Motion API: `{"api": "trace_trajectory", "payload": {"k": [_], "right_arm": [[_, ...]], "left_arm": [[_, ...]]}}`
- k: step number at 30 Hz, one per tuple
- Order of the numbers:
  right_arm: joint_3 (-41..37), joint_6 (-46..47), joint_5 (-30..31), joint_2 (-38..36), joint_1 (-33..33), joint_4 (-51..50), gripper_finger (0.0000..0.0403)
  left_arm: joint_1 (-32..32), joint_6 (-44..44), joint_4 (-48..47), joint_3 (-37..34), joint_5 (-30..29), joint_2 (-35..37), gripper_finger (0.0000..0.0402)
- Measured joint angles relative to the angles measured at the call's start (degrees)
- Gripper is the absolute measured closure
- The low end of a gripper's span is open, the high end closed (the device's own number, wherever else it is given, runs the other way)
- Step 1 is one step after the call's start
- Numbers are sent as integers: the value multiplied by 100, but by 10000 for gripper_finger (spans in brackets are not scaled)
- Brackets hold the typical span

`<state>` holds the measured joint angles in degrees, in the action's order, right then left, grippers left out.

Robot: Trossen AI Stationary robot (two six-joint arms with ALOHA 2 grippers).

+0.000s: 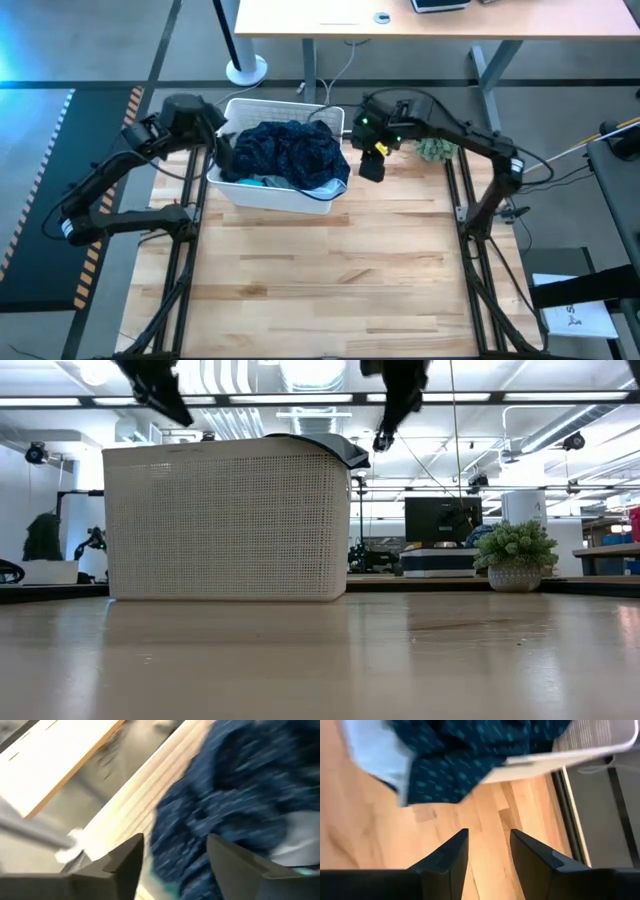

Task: Sort clothes
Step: Move the white bin to the middle top of the table

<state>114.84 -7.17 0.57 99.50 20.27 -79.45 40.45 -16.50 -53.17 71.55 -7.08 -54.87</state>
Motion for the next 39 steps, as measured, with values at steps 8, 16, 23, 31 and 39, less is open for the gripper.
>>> {"api": "trace_trajectory", "payload": {"k": [8,16,23,31,39], "right_arm": [[-2964,19,-14,-1028,-1,2539,370],[-4685,170,85,-1252,-5,5083,397],[-5125,378,80,-1238,-15,5886,402],[-5183,458,41,-1462,-153,5967,403],[-4904,487,-263,-1693,-331,6180,403]], "left_arm": [[25,256,56,-355,-1049,-250,347],[53,502,405,-355,-2421,-141,392],[476,618,-242,-328,-3400,-399,401],[461,690,-541,-321,-3712,-605,401],[459,798,-654,-328,-3090,-612,401]]}}
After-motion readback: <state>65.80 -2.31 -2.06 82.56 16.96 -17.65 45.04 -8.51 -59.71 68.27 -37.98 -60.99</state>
